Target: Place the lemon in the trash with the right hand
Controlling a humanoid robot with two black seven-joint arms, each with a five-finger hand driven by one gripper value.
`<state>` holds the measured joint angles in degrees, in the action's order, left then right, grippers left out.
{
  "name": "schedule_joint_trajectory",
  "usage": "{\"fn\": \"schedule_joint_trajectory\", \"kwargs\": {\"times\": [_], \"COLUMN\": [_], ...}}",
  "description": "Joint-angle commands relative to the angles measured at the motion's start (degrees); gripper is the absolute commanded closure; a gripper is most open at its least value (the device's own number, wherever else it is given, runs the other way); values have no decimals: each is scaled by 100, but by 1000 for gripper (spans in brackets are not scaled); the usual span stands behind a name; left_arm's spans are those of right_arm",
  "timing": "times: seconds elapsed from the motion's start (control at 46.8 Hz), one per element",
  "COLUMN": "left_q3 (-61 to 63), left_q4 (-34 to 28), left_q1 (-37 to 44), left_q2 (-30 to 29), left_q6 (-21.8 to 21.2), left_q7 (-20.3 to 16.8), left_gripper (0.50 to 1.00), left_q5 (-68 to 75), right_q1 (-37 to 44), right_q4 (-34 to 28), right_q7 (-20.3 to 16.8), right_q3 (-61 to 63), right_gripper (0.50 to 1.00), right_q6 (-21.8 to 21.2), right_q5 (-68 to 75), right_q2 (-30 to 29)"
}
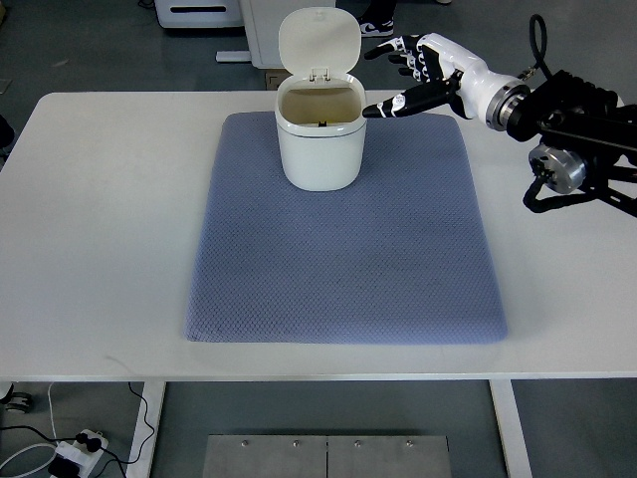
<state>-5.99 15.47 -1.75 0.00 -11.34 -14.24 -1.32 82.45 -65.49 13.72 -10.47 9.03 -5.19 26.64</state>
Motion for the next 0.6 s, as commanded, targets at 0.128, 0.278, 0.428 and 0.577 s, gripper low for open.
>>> {"fn": "schedule_joint_trajectory", "kwargs": {"times": [0.128,0.278,0.428,0.577], "left_q3": [1,1,-8,1], "left_q4": [0,0,0,0], "left_q1": [-1,-1,-1,-1], "left_q2": [0,0,0,0], "left_q6": [0,0,0,0], "left_q7": [0,0,0,0], "left_gripper": [500,500,500,500], "left_q5": [0,0,0,0], "right_q1": [-150,-422,-1010,-1801], "right_q4": [-166,-35,281,633], "right_q7": [8,-27,52,87], "right_q3": [185,229,721,1757], "right_gripper": [500,500,500,500], "right_q6": [-42,-59,-77,-314], "right_q5": [0,9,80,88], "right_q2": [596,913,957,887]}}
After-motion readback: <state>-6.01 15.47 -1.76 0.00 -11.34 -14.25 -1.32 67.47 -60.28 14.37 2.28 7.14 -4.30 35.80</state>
